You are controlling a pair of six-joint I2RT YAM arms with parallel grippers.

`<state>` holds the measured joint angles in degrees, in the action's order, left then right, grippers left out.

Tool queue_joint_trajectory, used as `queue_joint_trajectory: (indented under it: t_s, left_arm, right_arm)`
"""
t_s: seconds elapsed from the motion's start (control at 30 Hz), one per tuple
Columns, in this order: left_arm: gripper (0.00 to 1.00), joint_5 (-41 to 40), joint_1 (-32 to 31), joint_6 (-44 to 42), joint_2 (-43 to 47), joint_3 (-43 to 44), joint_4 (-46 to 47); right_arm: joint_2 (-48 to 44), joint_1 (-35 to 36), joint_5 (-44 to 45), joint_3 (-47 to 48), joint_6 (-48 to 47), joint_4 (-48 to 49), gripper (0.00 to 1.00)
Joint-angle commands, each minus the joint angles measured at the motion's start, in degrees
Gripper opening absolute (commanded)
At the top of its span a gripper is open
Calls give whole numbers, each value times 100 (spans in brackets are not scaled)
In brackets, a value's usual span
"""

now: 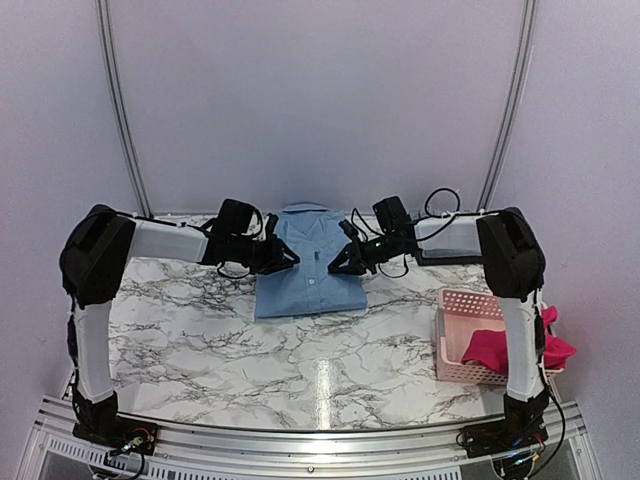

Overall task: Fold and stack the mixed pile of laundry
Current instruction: Fold the rectangle-folded shirt at the center of the board, then smooth out the 2/3-rectangle-folded shirt at the center of the board.

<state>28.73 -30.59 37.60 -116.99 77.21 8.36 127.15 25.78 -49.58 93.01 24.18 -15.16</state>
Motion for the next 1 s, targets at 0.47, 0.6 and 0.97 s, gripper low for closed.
queue_joint_trajectory:
  t_s: [0.47, 0.6, 0.97]
  left_arm:
    - [20, -105, -94, 359, -1965, 1145, 51]
    - [21, -6, -168, 234, -1435, 459, 228]
    - [39, -36, -289, -3, 205, -539, 298]
  right_arm:
    - [1360, 29, 269, 721, -473, -508, 7]
    - [945, 230, 266, -110, -480, -293, 7]
    - [-844, 268, 726, -2034, -473, 157, 17]
